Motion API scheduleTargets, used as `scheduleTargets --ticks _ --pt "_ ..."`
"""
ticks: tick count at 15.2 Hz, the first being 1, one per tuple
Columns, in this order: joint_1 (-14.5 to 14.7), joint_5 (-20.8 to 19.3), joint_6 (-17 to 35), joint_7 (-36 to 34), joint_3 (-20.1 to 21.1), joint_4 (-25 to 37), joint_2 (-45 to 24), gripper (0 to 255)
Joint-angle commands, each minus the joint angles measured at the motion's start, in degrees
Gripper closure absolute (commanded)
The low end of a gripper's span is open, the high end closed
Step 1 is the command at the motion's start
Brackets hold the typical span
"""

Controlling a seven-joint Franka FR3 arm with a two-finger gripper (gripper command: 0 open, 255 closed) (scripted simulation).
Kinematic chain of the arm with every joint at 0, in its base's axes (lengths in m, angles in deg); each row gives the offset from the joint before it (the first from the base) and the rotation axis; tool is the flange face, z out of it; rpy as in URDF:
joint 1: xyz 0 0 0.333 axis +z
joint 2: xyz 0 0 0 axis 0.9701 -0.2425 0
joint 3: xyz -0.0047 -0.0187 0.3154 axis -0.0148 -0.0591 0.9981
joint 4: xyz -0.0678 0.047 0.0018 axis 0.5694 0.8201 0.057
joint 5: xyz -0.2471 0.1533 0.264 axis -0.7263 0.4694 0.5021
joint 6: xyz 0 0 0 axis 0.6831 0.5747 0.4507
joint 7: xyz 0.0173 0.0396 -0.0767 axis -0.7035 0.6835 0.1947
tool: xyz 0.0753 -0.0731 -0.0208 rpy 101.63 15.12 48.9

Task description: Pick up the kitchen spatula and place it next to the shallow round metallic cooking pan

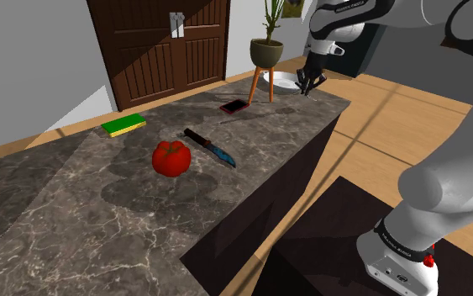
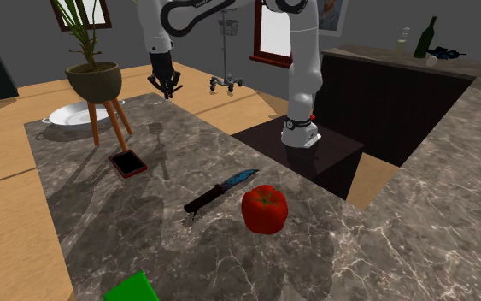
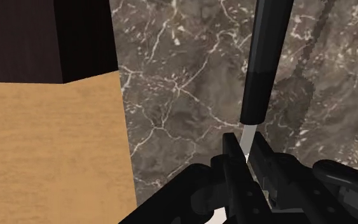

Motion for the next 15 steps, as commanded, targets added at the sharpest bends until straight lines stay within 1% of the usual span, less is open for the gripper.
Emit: scheduleTargets --ticks 1,5,15 --pt "-1.35 -0.21 -0.5 2.44 -1.06 2.03 -1.67 255" --pt "-4.23 -0.51 -2.37 7.3 -3.13 7.62 -5.64 255" --pt "-4.19 -0.68 4.66 7.45 -3.18 2.57 -7.62 255"
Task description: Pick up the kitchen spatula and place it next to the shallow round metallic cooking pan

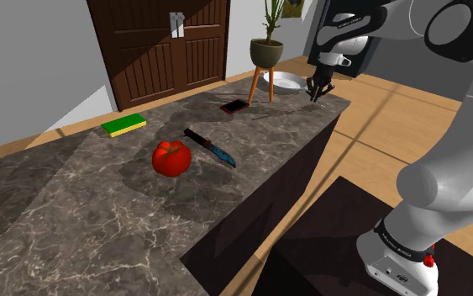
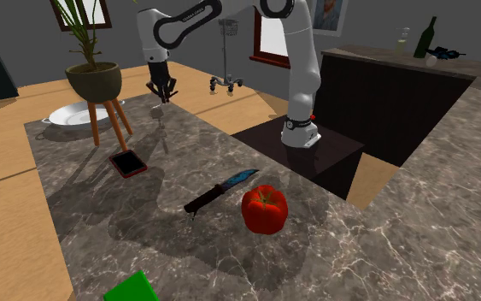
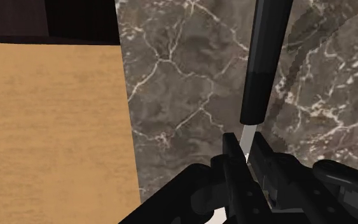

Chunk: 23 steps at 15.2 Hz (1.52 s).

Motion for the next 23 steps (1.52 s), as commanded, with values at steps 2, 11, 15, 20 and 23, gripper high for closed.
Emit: scheduleTargets --ticks 2,11,15,20,23 --pt "0.07 -0.05 2.17 -0.04 0.0 -1.51 -0.64 255" --pt "0.15 -0.26 7.02 0.01 -0.08 -4.11 -2.9 255" --pt "0.15 -0.26 7.02 0.01 -0.08 -4.1 -2.9 255" --pt "0.15 -0.26 7.01 0.01 -0.08 -4.11 -2.9 0" --pt "0.15 -0.26 7.01 0.01 -0.08 -4.11 -2.9 0"
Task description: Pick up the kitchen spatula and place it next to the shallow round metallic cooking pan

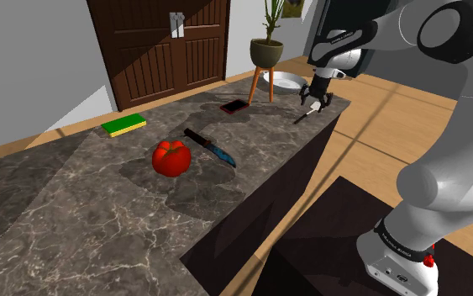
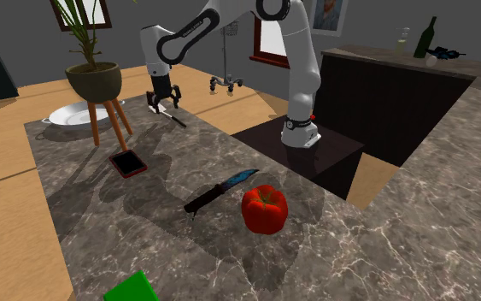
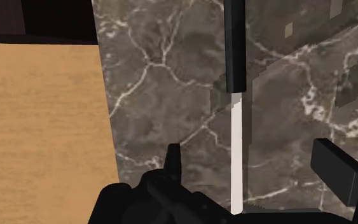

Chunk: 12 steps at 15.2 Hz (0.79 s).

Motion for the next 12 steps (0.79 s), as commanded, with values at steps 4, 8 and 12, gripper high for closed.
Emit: scheduleTargets --ticks 4,8,12 --pt "-0.24 0.23 -6.51 0.15 0.02 4.04 2.47 0" --pt "-0.24 0.23 -6.51 0.15 0.02 4.04 2.47 0" --pt "-0.24 0.23 -6.51 0.15 0.02 4.04 2.47 0"
